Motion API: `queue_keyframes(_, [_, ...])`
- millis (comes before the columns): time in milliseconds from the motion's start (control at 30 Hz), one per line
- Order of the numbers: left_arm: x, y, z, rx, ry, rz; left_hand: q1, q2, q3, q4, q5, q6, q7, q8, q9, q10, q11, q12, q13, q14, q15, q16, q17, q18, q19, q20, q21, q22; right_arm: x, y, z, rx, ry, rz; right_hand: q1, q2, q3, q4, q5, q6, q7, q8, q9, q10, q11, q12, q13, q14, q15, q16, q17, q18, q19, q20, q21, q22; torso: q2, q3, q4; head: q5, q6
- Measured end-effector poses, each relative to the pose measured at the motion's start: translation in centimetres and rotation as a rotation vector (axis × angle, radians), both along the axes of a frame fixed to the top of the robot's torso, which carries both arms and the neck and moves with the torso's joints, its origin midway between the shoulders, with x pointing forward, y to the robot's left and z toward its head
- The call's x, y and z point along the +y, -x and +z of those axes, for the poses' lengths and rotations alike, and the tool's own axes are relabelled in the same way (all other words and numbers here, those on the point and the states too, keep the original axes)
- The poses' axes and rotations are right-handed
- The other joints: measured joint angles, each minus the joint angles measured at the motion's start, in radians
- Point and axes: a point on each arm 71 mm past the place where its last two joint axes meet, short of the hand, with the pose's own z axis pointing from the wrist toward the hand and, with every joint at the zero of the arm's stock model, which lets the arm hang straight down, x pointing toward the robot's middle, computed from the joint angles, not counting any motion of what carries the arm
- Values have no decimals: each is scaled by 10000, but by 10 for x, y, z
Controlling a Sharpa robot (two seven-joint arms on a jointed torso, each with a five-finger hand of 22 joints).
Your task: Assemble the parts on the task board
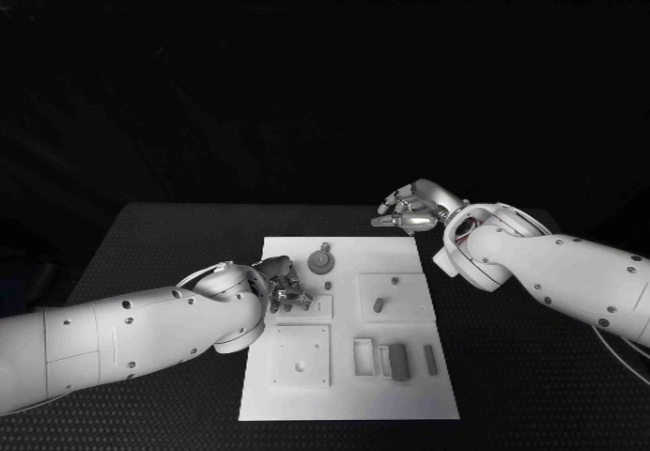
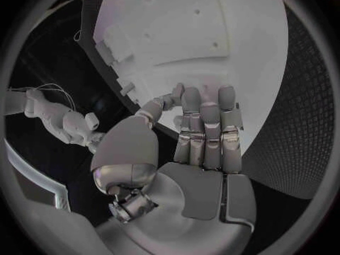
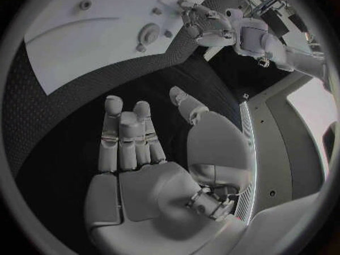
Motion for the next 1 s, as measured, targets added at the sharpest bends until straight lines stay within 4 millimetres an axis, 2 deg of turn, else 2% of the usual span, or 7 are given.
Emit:
queue_keyframes(667, [-3, 0, 0, 72, -55, -101, -2, -2, 42, 42, -44, -5, 4, 27, -2, 0, 0, 50, 1, 1, 0, 148, -88, 0, 50, -14, 0, 25, 0, 0, 0, 46, -23, 14, 1, -1, 0, 0, 0, -28, 25, 0, -2, 0, 0, 0, -11, -36, -34, 0, 0, -4, 0, 0, 0, 0, -5, 8, 10, -16, -11])
queue_keyframes(867, [-7, 2, 0, 117, -73, -304, -3, -6, 41, 41, -63, 8, -10, -88, -74, 24, -24, 109, 1, 1, -1, 267, -115, 1, 52, -13, 0, 60, 0, 0, 0, 58, -40, 17, -65, 65, -70, 70, 0, -28, 24, 0, -3, 0, 0, 0, -19, -36, -33, 0, 1, -4, 0, 0, 0, 0, -5, 8, 7, -15, -17])
queue_keyframes(1000, [-18, 7, -1, 99, -73, -719, 63, -72, 42, 42, -469, 50, 17, -68, -85, 42, -42, 113, 20, 2, -2, 386, -221, 0, 127, -18, 0, 103, -1, 0, 0, 64, -45, 14, -68, 69, -70, 70, 0, -27, 23, 0, -3, 0, 0, -1, -22, -36, -33, 0, 0, -4, 0, 0, 0, 0, -4, 10, 4, -15, -26])
